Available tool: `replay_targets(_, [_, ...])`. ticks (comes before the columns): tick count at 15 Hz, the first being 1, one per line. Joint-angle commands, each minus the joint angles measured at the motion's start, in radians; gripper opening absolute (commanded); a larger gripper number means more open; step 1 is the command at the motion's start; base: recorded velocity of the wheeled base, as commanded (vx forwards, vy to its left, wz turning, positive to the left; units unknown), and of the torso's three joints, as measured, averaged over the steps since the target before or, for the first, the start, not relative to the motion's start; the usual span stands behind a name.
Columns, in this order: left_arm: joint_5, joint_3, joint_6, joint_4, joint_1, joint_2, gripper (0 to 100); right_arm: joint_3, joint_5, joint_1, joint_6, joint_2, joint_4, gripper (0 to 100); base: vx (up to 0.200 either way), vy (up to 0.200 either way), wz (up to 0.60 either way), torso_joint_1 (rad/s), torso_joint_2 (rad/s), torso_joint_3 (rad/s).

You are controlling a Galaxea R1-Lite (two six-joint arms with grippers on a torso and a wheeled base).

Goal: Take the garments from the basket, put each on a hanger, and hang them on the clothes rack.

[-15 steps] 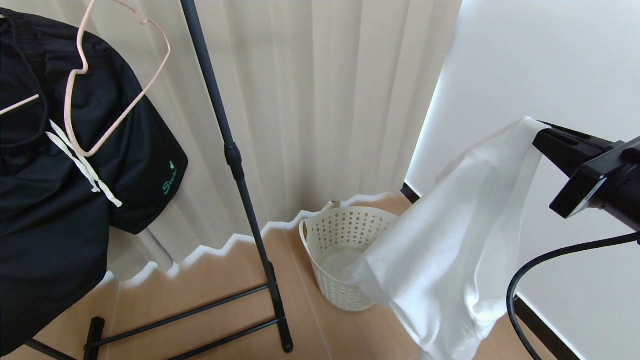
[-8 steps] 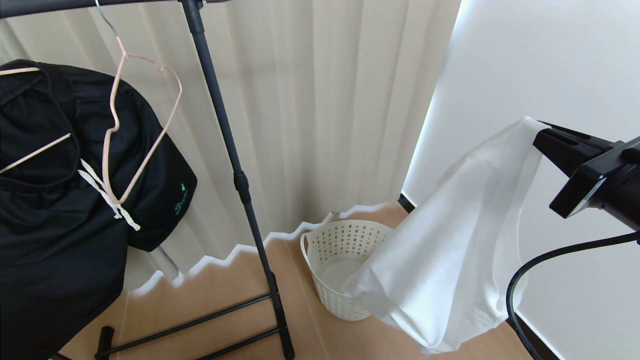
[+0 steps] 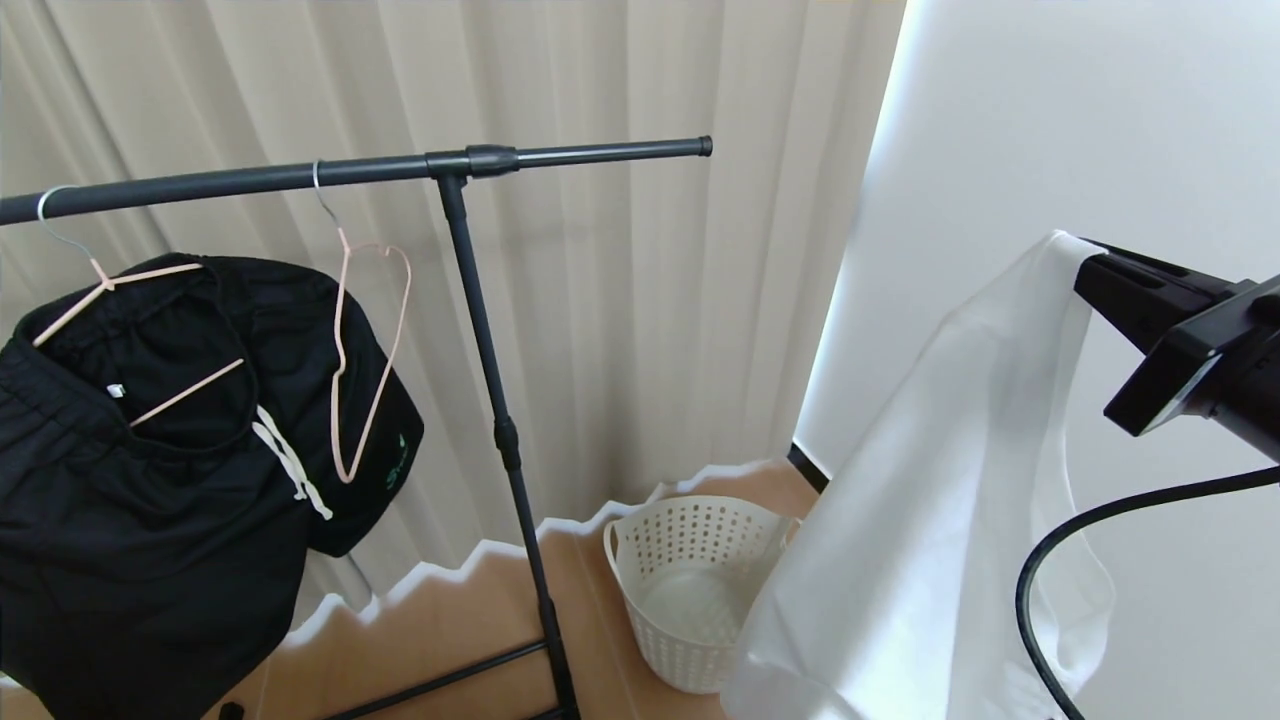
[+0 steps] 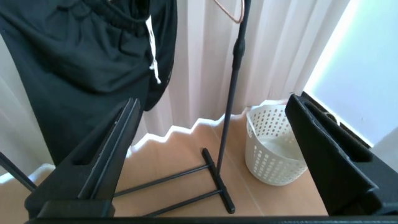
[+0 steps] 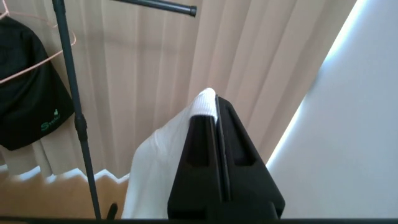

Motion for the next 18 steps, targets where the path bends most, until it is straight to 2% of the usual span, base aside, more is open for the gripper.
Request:
replay_targets(1, [0.000, 0.000, -0.001, -0.001, 0.000, 0.001, 100, 0.000, 0.000, 0.000, -0.001, 0.003, 0.000, 0, 0.000, 0.000, 0.00, 0.251, -0.59, -0.281])
replay_targets(6, [0.000, 0.000, -0.001, -0.001, 0.000, 0.001, 100, 0.000, 0.000, 0.000, -0.001, 0.004, 0.002, 0, 0.000, 0.000, 0.00, 0.233, -0.54, -0.298])
replay_targets(18, [0.003, 0.002, -0.002, -0.002, 0.000, 0.001, 100, 0.026, 0.000, 0.000, -0.013, 0.004, -0.003, 0, 0.000, 0.000, 0.00, 0.164, -0.36, -0.197])
